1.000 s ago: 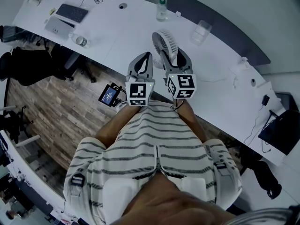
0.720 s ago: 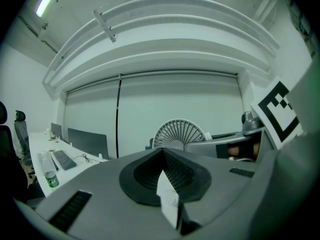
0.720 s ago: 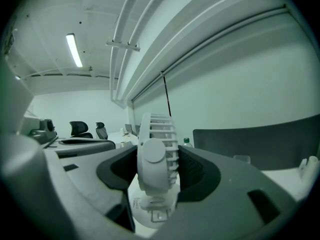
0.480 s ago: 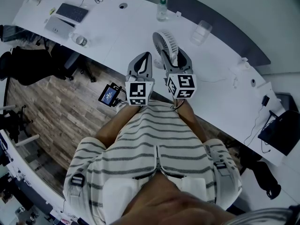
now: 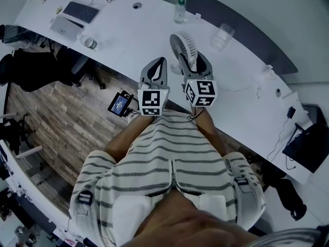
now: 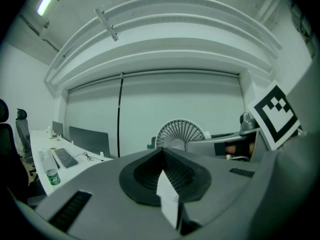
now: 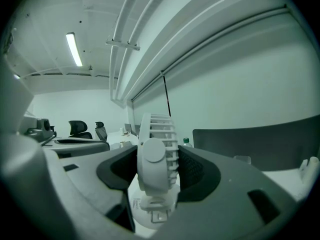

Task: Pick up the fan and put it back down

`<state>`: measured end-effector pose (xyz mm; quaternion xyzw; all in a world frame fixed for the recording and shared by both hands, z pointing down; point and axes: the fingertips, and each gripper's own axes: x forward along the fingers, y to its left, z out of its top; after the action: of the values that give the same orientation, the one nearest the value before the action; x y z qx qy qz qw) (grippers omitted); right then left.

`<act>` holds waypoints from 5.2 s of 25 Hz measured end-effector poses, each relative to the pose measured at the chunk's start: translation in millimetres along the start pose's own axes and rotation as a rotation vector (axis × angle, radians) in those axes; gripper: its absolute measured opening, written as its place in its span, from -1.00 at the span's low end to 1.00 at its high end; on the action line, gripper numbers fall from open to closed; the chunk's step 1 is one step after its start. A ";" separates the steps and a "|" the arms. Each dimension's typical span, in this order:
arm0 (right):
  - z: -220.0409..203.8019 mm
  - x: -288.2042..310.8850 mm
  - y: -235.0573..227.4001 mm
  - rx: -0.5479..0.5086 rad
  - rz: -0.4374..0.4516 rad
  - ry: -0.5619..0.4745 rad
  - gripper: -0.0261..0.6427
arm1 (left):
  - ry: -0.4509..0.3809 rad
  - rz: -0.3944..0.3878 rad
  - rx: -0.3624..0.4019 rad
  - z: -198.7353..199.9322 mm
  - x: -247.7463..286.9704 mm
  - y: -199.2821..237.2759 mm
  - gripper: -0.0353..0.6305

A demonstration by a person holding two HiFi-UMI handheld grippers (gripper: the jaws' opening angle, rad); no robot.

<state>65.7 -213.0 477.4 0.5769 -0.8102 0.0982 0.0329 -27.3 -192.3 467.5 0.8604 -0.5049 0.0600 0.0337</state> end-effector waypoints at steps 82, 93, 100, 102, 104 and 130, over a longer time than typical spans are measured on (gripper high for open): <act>-160.7 155.7 -30.2 -0.150 0.386 0.199 -0.24 | 0.112 0.044 -0.008 -33.7 11.2 39.8 -0.88; -179.0 154.7 -35.6 -0.161 0.408 0.224 -0.24 | 0.131 0.036 -0.016 -40.4 16.7 37.7 -0.88; -181.0 150.7 -36.3 -0.171 0.427 0.223 -0.24 | 0.127 0.020 -0.013 -37.3 18.0 32.8 -0.88; -181.4 149.9 -36.0 -0.171 0.428 0.225 -0.24 | 0.128 0.018 -0.014 -37.2 17.0 32.6 -0.88; -182.1 149.4 -35.8 -0.160 0.430 0.228 -0.24 | 0.125 0.015 -0.013 -37.3 15.7 32.2 -0.88; -175.2 118.3 -46.5 -0.025 0.351 0.262 -0.21 | 0.109 0.000 -0.024 -32.2 3.4 24.2 -0.88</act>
<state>59.6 -302.9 674.2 0.4087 -0.8883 0.1664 0.1274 -49.0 -203.3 499.7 0.8555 -0.5030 0.1004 0.0716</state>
